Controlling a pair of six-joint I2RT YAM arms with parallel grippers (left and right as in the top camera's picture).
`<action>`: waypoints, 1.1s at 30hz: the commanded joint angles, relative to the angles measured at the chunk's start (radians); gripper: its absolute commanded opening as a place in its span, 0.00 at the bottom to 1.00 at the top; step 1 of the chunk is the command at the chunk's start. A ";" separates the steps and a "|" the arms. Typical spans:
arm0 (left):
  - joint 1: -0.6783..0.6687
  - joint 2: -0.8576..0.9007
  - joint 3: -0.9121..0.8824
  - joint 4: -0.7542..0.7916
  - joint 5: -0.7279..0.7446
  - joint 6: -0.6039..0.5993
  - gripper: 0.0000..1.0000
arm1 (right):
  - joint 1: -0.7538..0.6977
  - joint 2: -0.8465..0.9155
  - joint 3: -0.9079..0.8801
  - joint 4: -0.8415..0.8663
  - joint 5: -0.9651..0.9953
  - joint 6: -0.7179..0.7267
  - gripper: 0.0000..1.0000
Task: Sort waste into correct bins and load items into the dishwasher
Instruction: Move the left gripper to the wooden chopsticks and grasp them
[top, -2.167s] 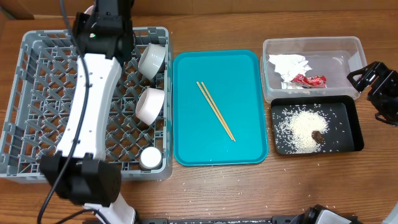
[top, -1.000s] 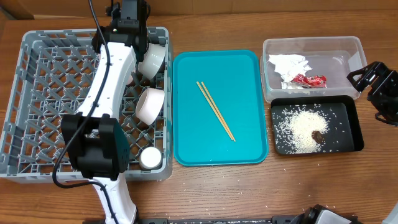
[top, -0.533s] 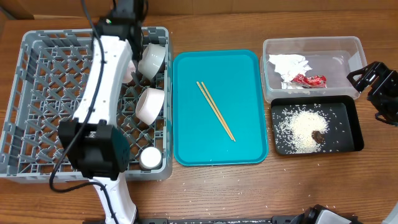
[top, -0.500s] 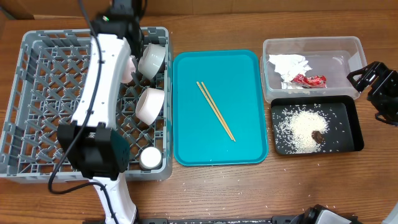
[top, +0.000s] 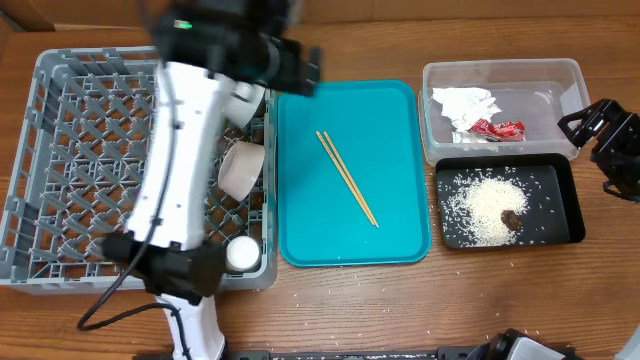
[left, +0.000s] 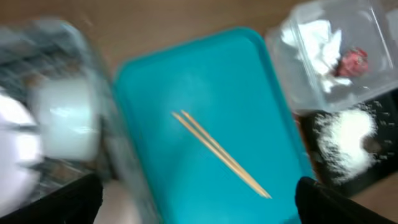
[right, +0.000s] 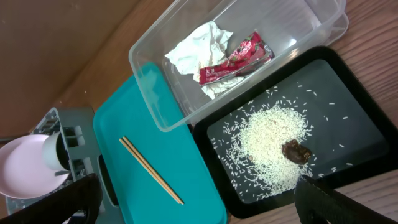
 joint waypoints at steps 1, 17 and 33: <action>-0.096 0.020 -0.114 0.009 -0.113 -0.313 1.00 | -0.003 -0.001 0.016 0.005 0.008 0.002 1.00; -0.298 0.022 -0.692 0.608 -0.198 -0.671 0.79 | -0.003 -0.001 0.016 0.005 0.007 0.002 1.00; -0.302 0.024 -0.894 0.845 -0.289 -0.758 0.72 | -0.003 -0.001 0.016 0.005 0.007 0.002 1.00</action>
